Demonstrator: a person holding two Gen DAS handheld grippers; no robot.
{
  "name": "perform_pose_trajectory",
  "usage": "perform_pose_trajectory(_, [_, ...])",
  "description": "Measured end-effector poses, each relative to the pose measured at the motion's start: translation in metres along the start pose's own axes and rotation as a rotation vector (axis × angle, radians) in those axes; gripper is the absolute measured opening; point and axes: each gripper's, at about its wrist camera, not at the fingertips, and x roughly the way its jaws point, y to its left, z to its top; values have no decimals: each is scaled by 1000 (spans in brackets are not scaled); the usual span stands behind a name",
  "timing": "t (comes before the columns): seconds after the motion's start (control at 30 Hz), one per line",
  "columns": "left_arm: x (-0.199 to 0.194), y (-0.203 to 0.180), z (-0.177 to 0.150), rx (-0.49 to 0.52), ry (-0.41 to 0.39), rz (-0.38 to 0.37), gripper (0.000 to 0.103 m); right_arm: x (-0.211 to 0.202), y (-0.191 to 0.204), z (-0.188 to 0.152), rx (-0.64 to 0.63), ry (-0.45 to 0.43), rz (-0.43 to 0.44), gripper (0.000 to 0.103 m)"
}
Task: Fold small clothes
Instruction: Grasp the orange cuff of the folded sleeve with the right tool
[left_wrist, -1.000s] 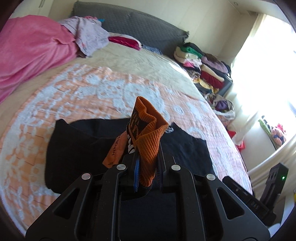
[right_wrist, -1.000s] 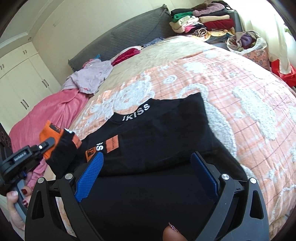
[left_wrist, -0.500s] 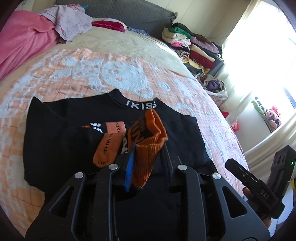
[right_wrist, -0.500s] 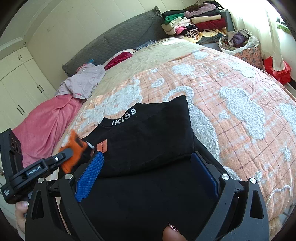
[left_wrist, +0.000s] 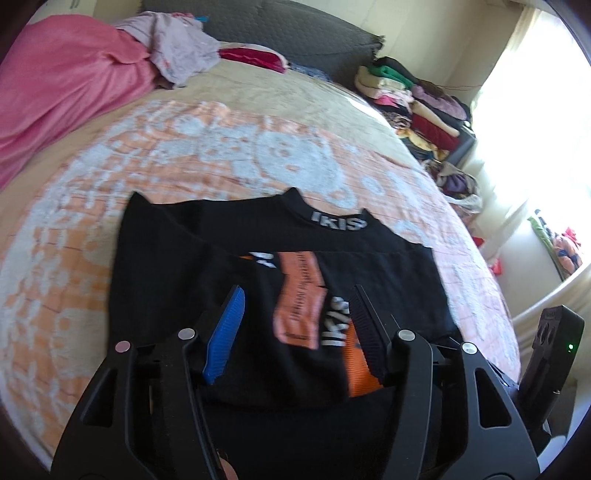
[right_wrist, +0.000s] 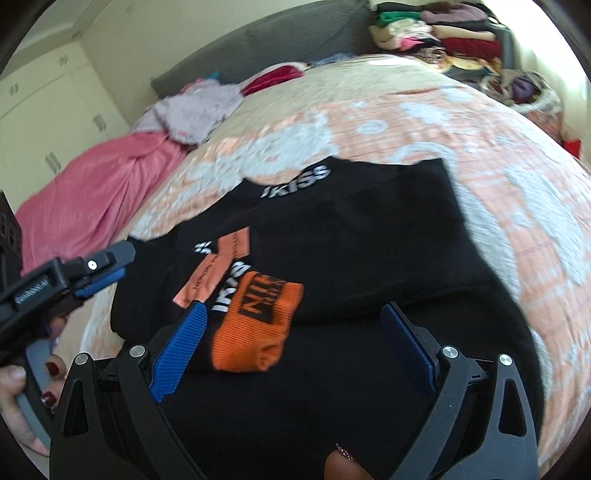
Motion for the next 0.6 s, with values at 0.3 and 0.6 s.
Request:
perform_pose_trajectory(0.3, [-16, 31, 1, -18, -37, 85, 72, 50, 21, 3, -52, 85, -16, 69])
perform_pose_trajectory(0.6, [-28, 59, 1, -75, -63, 129, 76, 46, 36, -3, -102, 50, -8, 10])
